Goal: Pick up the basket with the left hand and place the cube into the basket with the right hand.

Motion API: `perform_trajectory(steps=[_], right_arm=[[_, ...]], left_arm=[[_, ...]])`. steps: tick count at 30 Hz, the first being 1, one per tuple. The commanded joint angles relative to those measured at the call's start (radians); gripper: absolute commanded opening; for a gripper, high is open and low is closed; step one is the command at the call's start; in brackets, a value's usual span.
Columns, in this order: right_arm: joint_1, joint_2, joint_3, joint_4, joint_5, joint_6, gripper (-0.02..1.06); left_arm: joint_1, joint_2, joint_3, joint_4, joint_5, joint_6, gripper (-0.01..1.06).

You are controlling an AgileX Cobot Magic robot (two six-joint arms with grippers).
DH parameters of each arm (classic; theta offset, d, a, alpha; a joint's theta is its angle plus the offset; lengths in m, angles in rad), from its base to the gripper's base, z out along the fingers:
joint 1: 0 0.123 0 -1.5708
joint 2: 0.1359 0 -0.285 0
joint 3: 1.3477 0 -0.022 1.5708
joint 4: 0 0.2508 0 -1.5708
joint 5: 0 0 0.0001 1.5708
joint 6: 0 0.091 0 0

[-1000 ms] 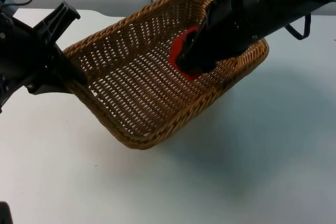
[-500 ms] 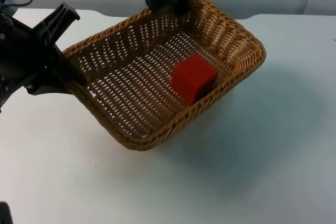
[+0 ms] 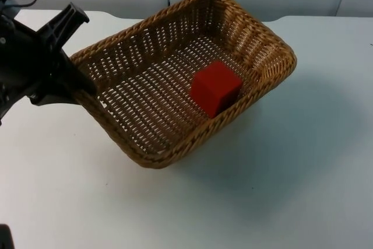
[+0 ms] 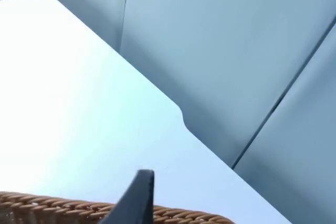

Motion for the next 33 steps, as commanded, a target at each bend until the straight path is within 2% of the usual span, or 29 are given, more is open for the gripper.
perform_trajectory(steps=[1, 5, 9, 27, 29, 31, 32, 33], right_arm=[[-0.004, -0.013, -0.005, 0.001, 0.028, 0.004, 1.05], [-0.004, -0.013, -0.005, 0.001, 0.056, 0.004, 1.05], [-0.004, -0.013, -0.005, 0.001, 0.058, 0.004, 1.05], [-0.004, -0.013, -0.005, 0.001, 0.066, -0.003, 1.05], [-0.004, -0.013, -0.005, 0.001, 0.066, -0.005, 1.05], [-0.004, -0.013, -0.005, 0.001, 0.066, -0.005, 1.05], [-0.004, -0.013, -0.005, 0.001, 0.066, -0.005, 1.05], [-0.004, -0.013, -0.005, 0.001, 0.066, -0.005, 1.05]], left_arm=[[-0.004, -0.013, 0.0, -0.042, 0.045, -0.036, 0.0], [-0.014, -0.001, 0.0, -0.048, 0.046, -0.136, 0.0], [-0.042, 0.027, 0.0, -0.057, 0.013, -0.136, 0.0], [-0.059, 0.165, 0.0, -0.08, 0.023, -0.113, 0.0], [-0.059, 0.169, 0.0, -0.08, 0.018, -0.07, 0.04], [-0.059, 0.169, 0.0, -0.08, 0.013, -0.042, 0.16], [-0.059, 0.169, 0.0, -0.08, 0.013, -0.042, 0.16], [-0.059, 0.169, 0.0, -0.08, 0.009, -0.033, 0.25]])
